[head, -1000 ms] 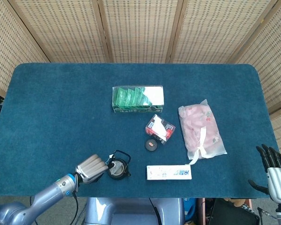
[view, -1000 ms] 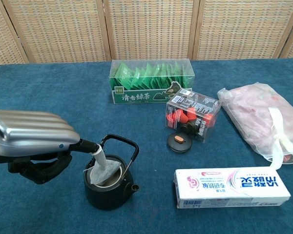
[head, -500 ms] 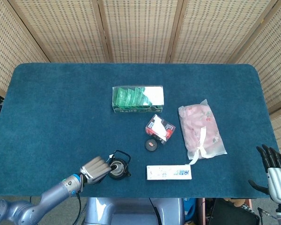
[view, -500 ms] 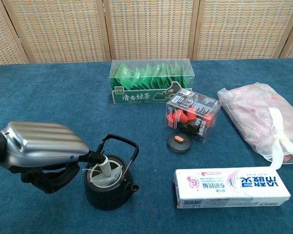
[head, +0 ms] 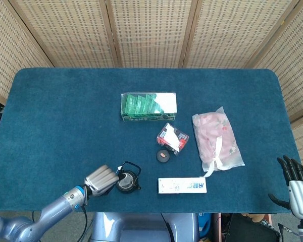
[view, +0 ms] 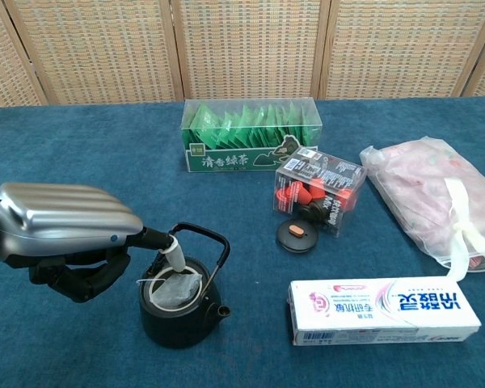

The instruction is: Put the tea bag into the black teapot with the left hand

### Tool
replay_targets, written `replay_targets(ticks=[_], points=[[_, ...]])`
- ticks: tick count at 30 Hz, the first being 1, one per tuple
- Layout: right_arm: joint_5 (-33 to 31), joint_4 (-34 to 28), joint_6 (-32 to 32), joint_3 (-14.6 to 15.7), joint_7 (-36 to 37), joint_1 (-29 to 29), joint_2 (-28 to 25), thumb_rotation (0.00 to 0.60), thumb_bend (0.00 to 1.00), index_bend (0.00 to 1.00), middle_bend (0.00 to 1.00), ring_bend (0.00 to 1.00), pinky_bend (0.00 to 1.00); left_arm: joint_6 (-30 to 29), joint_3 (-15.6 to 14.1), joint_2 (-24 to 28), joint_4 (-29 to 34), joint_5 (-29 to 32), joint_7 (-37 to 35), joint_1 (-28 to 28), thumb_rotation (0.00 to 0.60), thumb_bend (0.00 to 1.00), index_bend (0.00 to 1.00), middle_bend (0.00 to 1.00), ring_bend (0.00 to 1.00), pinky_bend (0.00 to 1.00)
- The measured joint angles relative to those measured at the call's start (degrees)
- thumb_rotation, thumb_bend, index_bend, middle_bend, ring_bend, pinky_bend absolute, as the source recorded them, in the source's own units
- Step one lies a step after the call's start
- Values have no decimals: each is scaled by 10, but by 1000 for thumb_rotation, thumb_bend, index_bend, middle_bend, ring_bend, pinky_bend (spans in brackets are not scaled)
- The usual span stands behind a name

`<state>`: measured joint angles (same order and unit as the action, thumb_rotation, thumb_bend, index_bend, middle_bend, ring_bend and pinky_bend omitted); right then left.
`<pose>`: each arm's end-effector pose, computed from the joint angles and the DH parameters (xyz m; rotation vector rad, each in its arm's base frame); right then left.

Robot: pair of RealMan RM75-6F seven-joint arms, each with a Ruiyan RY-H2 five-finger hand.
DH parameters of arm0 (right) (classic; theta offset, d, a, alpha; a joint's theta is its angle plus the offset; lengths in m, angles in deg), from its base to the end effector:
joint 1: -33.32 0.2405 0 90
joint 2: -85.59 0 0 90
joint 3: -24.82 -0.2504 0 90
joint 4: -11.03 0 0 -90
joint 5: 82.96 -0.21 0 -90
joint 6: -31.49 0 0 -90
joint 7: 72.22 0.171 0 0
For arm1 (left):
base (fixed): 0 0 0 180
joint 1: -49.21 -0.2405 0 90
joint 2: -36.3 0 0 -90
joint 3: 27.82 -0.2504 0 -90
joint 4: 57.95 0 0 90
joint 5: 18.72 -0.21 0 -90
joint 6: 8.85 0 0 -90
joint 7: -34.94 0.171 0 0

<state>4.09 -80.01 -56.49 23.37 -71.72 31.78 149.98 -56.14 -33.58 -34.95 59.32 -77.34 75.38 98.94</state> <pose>-0.3263 -0.1674 0.1599 1.3248 -0.9358 0.8406 -0.1088 0.2439 -0.0198 -2.4420 -0.7771 -0.5602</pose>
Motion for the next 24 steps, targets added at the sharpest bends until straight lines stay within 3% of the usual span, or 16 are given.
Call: replay_targets(ticks=[24], points=[[-2, 4, 0, 1, 5, -2, 1, 600, 1, 68, 113, 29, 142, -10, -23, -35, -18, 34, 21, 20, 600, 1000, 193, 890, 853, 759]])
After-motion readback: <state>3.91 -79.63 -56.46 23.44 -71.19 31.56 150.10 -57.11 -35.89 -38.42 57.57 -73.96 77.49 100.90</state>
